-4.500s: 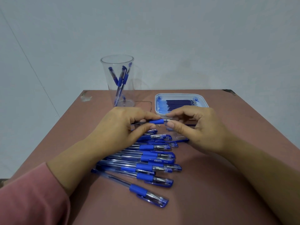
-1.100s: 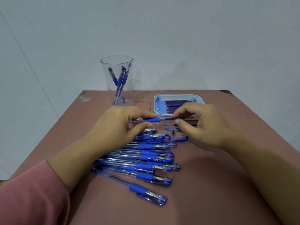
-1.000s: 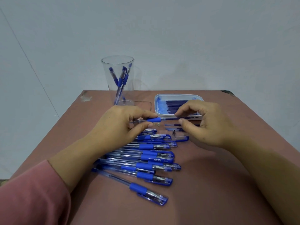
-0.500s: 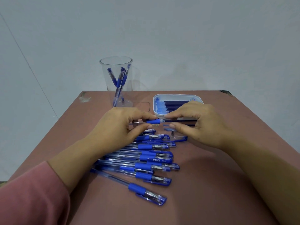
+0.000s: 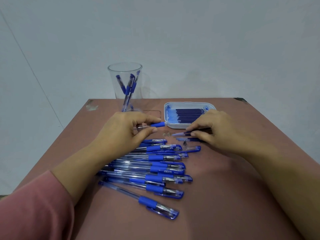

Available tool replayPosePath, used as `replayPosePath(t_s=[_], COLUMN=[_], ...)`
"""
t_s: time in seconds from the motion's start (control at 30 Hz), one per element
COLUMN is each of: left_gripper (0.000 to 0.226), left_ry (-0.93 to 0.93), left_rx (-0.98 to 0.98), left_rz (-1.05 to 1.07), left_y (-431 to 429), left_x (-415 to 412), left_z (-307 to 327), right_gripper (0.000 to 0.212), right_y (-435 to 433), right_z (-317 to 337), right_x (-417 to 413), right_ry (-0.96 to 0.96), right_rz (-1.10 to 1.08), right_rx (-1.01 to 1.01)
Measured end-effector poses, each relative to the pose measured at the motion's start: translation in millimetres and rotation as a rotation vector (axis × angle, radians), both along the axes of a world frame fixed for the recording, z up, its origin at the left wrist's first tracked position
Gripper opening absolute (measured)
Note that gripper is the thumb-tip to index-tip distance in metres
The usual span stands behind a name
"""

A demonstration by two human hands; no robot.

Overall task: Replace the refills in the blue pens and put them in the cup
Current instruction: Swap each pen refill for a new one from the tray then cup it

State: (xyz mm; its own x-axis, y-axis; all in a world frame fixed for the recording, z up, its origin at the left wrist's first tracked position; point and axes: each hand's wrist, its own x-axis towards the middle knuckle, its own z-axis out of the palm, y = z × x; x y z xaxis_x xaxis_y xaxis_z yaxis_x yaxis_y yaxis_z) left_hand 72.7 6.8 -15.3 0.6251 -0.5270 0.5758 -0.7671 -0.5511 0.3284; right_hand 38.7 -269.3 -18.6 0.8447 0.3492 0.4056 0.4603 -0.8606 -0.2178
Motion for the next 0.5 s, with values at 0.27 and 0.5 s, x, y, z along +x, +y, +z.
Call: replayPosePath(t_s=[0.27, 0.5], left_gripper=[0.031, 0.029], left_ry=[0.019, 0.002], left_rx=[0.009, 0.011], left_rz=[-0.006, -0.005], left_y=[-1.9, -0.9], left_x=[-2.3, 0.5], left_z=[1.4, -0.2], right_gripper=[0.014, 0.019], right_y=[3.7, -6.8], right_z=[7.4, 36.8], right_x=[-1.7, 11.7], right_ry=[0.04, 0.084], right_rz=[-0.013, -0.144], right_rx=[-0.091, 0.058])
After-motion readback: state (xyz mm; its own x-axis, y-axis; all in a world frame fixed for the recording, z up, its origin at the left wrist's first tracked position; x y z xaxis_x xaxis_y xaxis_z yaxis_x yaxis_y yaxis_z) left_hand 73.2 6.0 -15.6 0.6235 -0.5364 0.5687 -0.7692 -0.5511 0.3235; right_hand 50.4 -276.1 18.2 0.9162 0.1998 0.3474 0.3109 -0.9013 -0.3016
